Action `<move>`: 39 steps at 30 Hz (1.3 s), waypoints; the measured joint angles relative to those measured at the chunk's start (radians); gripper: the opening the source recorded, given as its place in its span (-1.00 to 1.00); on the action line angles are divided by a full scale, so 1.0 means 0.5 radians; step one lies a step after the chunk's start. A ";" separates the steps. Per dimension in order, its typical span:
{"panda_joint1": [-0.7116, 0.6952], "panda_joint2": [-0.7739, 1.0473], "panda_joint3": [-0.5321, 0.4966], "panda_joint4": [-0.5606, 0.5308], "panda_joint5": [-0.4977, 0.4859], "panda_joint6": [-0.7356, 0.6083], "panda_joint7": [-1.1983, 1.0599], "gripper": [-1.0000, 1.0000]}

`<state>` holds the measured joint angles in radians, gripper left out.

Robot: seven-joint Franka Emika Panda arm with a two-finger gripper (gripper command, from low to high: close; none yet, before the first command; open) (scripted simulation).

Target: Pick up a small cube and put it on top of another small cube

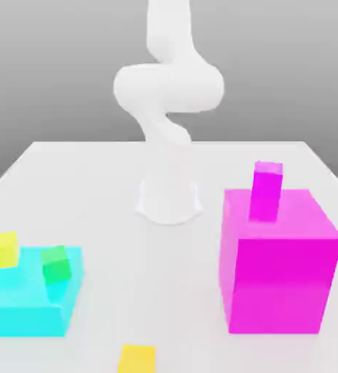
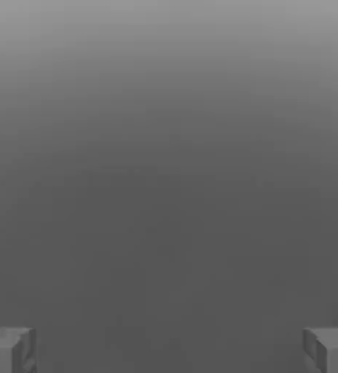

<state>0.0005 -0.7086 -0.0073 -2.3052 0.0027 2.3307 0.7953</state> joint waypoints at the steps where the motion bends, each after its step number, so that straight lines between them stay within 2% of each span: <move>1: 0.000 0.079 -0.006 -0.004 0.003 0.026 -0.004 0.00; 27: -0.054 1.970 -0.105 -0.112 0.077 0.662 -0.116 0.00; 32: -0.082 2.333 -0.075 -0.057 0.108 0.921 -0.140 0.00; 33: -0.086 2.370 -0.071 -0.049 0.113 0.950 -0.144 -1.00; 39: -0.089 2.388 -0.068 -0.046 0.112 0.965 -0.143 -1.00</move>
<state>-0.0438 0.4856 -0.0411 -2.3280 0.0589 2.8130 0.7237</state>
